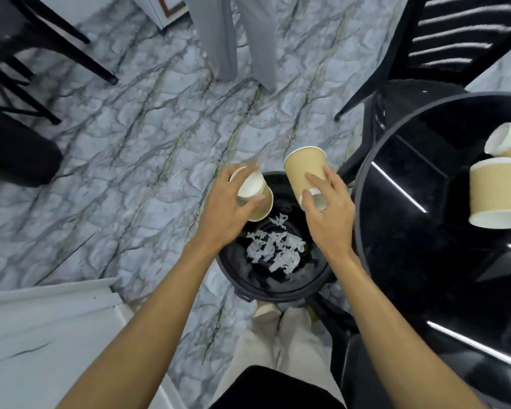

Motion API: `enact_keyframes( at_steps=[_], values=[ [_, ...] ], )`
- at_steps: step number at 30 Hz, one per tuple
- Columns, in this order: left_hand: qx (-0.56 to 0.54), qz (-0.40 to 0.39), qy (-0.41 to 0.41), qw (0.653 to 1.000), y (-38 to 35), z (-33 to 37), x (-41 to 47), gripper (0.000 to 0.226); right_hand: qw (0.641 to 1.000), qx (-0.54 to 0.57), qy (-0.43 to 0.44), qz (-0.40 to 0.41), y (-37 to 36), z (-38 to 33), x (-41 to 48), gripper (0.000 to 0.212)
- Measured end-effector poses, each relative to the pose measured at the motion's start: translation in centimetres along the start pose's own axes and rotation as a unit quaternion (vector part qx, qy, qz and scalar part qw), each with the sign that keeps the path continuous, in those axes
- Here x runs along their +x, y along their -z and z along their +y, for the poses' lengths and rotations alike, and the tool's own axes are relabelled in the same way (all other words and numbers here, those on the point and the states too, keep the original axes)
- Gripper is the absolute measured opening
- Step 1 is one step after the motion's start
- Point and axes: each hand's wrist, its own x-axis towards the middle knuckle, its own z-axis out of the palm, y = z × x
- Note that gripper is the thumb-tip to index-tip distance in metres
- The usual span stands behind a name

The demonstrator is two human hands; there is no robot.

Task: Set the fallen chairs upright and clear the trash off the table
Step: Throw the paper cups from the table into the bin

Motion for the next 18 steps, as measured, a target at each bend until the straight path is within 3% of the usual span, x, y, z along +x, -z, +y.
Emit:
enact_keyframes(
  at_steps=[4,9,13,18],
  values=[
    [0.012,-0.028,0.045,0.999,-3.5,-6.0,-1.1,0.057,0.998,-0.036,-0.026,-0.052,-4.2,5.1,-1.3,0.032],
    [0.146,-0.225,0.125,0.955,-9.5,-13.1,-3.2,0.084,0.953,-0.166,-0.091,-0.237,-8.3,11.8,-3.9,0.043],
    [0.135,-0.221,0.115,0.959,-10.5,-13.4,-4.1,0.078,0.961,-0.131,-0.097,-0.222,-7.9,12.0,-4.5,0.040],
    [0.091,-0.169,0.069,0.979,-9.4,-9.0,-0.4,0.070,0.979,-0.097,-0.072,-0.163,-4.7,8.8,-2.1,0.026]
  ],
)
